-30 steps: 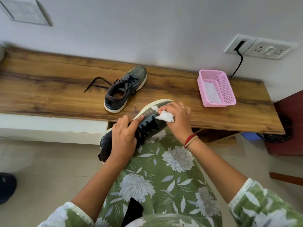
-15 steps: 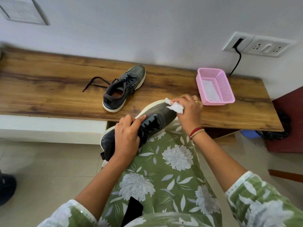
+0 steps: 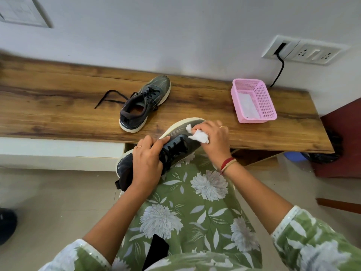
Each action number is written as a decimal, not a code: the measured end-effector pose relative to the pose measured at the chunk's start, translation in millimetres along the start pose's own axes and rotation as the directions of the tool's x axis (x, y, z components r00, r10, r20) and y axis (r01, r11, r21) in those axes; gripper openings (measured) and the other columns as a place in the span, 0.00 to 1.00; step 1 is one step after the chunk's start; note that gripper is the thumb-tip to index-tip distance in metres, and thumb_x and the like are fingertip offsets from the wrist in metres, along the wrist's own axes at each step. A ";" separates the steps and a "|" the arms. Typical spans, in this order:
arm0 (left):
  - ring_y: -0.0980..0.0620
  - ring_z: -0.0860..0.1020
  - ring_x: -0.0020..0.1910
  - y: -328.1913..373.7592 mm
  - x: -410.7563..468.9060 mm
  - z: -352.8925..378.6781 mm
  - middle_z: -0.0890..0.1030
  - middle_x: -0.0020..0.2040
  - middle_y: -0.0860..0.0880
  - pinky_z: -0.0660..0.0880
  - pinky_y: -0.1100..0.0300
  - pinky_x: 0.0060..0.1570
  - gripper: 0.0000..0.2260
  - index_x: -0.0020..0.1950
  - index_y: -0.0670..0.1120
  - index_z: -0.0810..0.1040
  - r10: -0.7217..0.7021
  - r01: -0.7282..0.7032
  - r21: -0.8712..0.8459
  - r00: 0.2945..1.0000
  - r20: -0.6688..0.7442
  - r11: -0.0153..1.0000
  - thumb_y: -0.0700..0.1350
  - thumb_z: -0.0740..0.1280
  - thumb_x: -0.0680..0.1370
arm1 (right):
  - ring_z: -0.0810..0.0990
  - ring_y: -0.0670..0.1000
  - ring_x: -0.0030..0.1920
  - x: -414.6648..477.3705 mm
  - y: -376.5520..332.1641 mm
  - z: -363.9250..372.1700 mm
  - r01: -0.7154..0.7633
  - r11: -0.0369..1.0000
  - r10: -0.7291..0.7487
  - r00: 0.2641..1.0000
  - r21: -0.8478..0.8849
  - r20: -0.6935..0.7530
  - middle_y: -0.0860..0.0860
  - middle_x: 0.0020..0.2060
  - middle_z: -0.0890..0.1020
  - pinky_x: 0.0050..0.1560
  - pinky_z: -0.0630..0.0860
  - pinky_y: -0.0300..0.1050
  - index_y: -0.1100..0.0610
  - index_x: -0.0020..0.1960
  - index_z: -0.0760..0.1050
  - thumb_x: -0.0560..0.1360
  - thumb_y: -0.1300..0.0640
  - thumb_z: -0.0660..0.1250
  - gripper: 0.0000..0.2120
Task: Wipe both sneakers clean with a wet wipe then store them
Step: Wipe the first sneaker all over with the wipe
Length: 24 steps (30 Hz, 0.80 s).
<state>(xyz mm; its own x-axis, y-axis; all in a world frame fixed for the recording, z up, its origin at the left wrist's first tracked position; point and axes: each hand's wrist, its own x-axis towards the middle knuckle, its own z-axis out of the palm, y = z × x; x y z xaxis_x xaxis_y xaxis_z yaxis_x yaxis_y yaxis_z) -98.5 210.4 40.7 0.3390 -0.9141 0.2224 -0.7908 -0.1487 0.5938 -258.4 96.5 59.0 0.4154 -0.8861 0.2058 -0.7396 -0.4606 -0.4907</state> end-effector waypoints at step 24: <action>0.43 0.70 0.40 8.7 -2.5 -1.1 0.72 0.42 0.45 0.68 0.49 0.40 0.28 0.61 0.45 0.79 -0.032 0.032 -0.002 0.998 0.046 0.999 0.25 0.66 0.64 | 0.74 0.56 0.50 -3.0 -13.4 6.2 -0.061 0.994 0.059 0.998 -0.087 -0.023 0.53 0.47 0.79 0.50 0.62 0.48 0.54 0.50 0.79 0.71 0.62 0.70 0.09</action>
<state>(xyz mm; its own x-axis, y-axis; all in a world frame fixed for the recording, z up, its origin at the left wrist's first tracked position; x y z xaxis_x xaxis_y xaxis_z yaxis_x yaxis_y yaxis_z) -105.7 211.8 46.1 0.3398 -0.9255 0.1674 -0.7784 -0.1768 0.6024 -246.4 105.7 59.7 0.3588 -0.9127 0.1956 -0.8065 -0.4087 -0.4271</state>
